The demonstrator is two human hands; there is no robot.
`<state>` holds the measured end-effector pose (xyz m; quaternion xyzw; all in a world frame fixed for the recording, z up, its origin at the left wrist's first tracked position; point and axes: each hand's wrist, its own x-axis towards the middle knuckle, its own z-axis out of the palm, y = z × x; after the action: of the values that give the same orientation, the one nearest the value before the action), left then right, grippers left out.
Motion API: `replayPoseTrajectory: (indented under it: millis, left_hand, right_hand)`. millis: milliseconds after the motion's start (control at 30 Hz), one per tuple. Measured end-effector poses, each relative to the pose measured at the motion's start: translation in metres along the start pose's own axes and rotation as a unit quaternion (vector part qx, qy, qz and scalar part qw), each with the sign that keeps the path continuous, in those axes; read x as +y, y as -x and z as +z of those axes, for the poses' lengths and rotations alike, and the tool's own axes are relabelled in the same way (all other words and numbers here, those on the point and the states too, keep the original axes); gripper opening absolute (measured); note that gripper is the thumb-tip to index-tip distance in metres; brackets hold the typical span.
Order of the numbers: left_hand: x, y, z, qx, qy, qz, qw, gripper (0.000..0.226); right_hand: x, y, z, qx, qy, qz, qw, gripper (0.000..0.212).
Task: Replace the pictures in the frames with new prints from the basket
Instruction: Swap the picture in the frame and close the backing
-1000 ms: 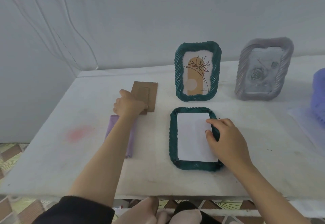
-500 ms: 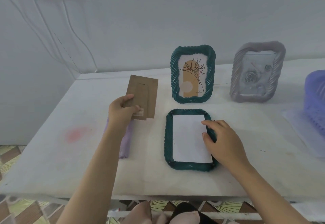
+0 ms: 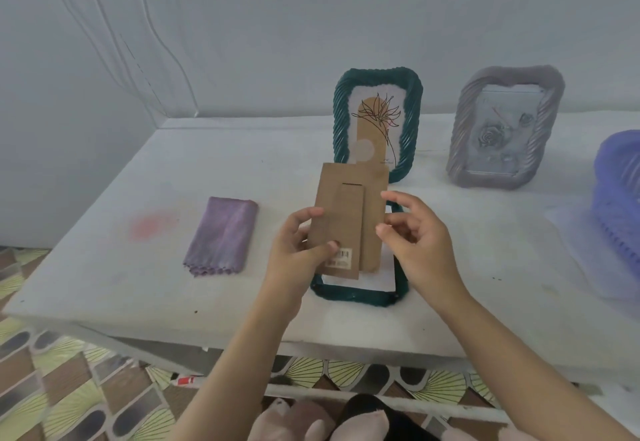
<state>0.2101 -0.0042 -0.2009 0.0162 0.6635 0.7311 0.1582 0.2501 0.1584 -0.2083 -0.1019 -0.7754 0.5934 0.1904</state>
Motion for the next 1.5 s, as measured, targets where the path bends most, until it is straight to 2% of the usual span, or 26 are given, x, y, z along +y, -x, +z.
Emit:
replayPoseTrajectory:
  millis: [133, 333, 700, 1000, 1267, 1500]
  left_hand:
    - [-0.006, 0.006, -0.001, 0.008, -0.153, 0.039, 0.987, 0.052]
    - [-0.003, 0.0, 0.0, 0.014, -0.324, 0.077, 0.943, 0.068]
    - [-0.001, -0.012, -0.008, -0.031, -0.386, 0.059, 0.92, 0.056]
    - [-0.002, -0.018, -0.007, -0.038, -0.414, 0.066, 0.907, 0.052]
    - [-0.007, -0.02, -0.009, -0.045, -0.44, 0.08, 0.893, 0.057]
    - [-0.007, -0.021, -0.011, -0.056, -0.466, 0.092, 0.878, 0.056]
  right_hand:
    - [0.01, 0.006, -0.007, -0.006, 0.038, 0.027, 0.999, 0.041]
    - [0.014, 0.005, -0.009, -0.004, 0.083, 0.049, 0.995, 0.045]
    - [0.013, 0.006, -0.011, -0.015, 0.149, 0.076, 0.986, 0.047]
    - [0.013, 0.007, -0.006, -0.007, 0.183, 0.072, 0.98, 0.046]
    - [0.01, 0.01, -0.002, -0.004, 0.197, 0.069, 0.978, 0.047]
    - [0.008, 0.014, 0.006, -0.034, 0.273, 0.058, 0.96, 0.054]
